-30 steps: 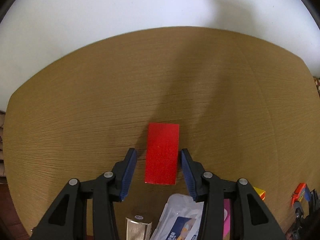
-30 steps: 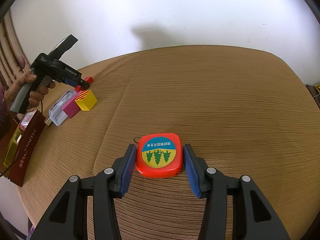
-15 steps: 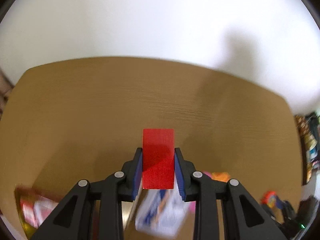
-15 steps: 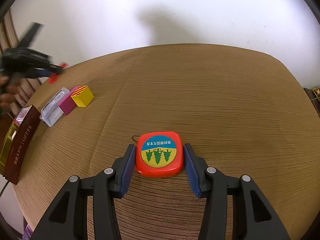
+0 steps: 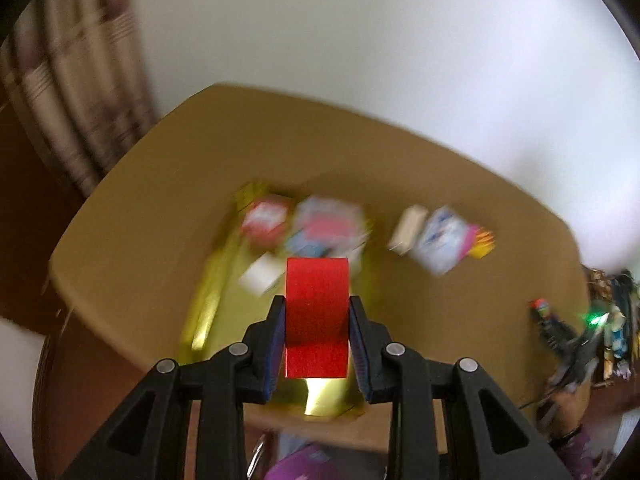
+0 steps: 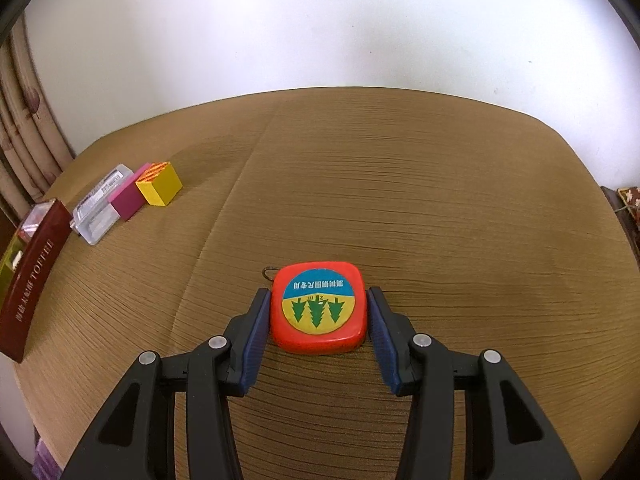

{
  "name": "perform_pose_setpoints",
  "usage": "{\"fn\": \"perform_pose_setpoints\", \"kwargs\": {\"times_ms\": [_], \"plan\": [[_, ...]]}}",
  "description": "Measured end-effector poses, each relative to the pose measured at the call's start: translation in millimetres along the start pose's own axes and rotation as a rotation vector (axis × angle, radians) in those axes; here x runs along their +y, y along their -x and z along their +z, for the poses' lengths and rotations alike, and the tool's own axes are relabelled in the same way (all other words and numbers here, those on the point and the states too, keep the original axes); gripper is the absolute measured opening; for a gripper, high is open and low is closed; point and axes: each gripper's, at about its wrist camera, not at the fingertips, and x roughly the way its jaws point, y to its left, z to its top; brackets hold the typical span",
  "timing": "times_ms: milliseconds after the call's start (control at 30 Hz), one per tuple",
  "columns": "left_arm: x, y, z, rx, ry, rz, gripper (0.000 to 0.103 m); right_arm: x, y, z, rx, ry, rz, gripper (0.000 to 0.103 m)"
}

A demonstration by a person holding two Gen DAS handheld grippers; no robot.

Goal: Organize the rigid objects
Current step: 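Carry the red eraser into the tray and open left while right holds tape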

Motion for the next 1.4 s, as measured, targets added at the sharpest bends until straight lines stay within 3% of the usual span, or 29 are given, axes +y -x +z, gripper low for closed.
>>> {"fn": "perform_pose_setpoints", "kwargs": {"times_ms": [167, 467, 667, 1000, 1167, 1300, 1400], "plan": [[55, -19, -38, 0.038, 0.034, 0.037, 0.03, 8, -4, 2, 0.013, 0.025, -0.034, 0.044], [57, -93, -38, 0.082, 0.006, 0.084, 0.03, 16, -8, 5, 0.037, -0.015, -0.054, 0.044], [56, -118, -31, 0.08, -0.019, 0.103, 0.03, 15, -11, 6, 0.052, -0.039, -0.046, 0.044], [52, -134, -25, 0.071, -0.058, 0.147, 0.03, 16, -12, 5, 0.06, -0.058, -0.038, 0.044], [41, -140, -25, 0.067, -0.143, 0.227, 0.034, 15, -7, 4, 0.058, -0.07, -0.027, 0.044], [32, -128, -32, 0.002, -0.181, 0.291, 0.035, 18, 5, 4, 0.046, -0.061, -0.018, 0.044], [35, -105, -38, -0.048, -0.138, 0.264, 0.035, 24, 15, 7, 0.03, -0.051, -0.008, 0.044]]}}
